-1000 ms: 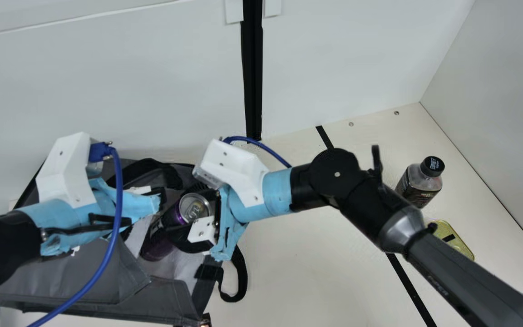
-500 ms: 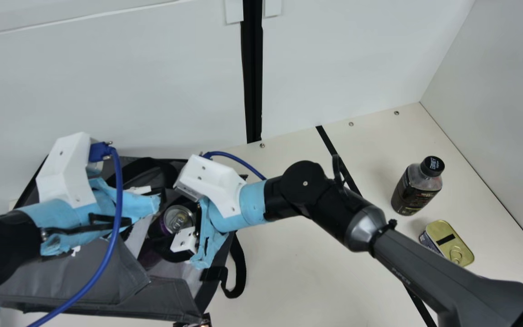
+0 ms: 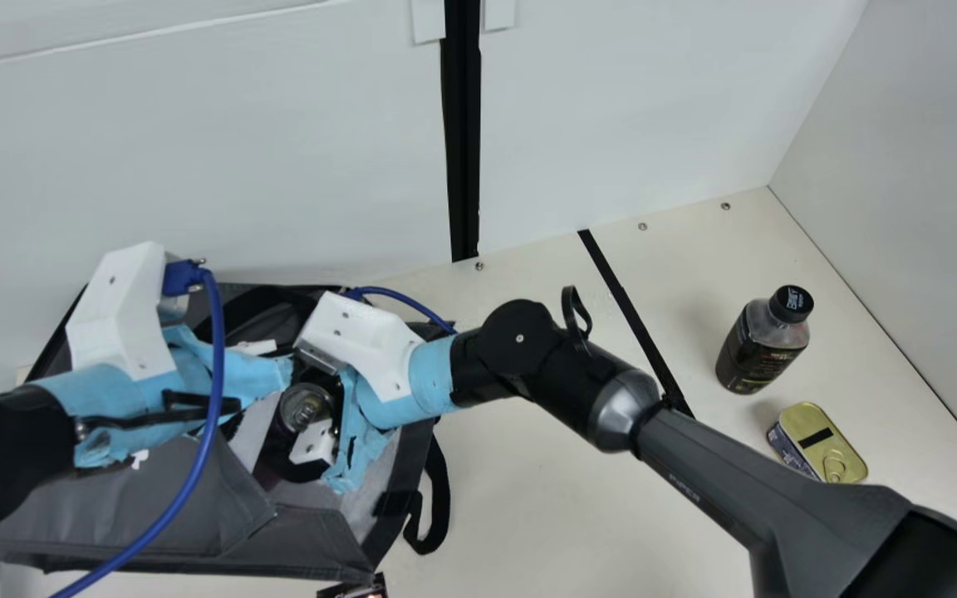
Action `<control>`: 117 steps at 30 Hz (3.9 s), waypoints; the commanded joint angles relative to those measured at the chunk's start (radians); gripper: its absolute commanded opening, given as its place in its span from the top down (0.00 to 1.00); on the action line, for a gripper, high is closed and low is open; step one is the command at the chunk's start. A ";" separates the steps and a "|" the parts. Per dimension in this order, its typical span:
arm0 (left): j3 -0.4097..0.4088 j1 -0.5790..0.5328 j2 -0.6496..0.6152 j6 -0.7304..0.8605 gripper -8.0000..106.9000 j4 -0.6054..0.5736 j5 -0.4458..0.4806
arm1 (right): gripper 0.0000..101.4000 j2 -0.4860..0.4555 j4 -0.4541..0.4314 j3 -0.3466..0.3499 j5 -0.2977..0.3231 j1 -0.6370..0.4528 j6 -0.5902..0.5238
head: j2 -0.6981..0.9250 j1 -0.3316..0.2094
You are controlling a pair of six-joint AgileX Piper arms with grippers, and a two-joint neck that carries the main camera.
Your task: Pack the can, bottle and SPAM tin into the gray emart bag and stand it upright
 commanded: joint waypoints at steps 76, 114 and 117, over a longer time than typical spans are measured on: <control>0.000 0.000 0.000 0.000 1.00 -0.002 0.002 | 0.06 -0.195 -0.045 0.055 0.200 -0.217 0.038 | -0.001 -0.023; 0.000 0.000 0.000 0.000 1.00 0.000 0.002 | 0.06 -0.464 -0.230 0.066 0.276 -0.501 0.152 | -0.001 -0.023; 0.000 0.000 0.000 0.000 1.00 0.000 0.002 | 0.06 -0.483 -0.247 0.070 0.279 -0.529 0.162 | -0.001 -0.023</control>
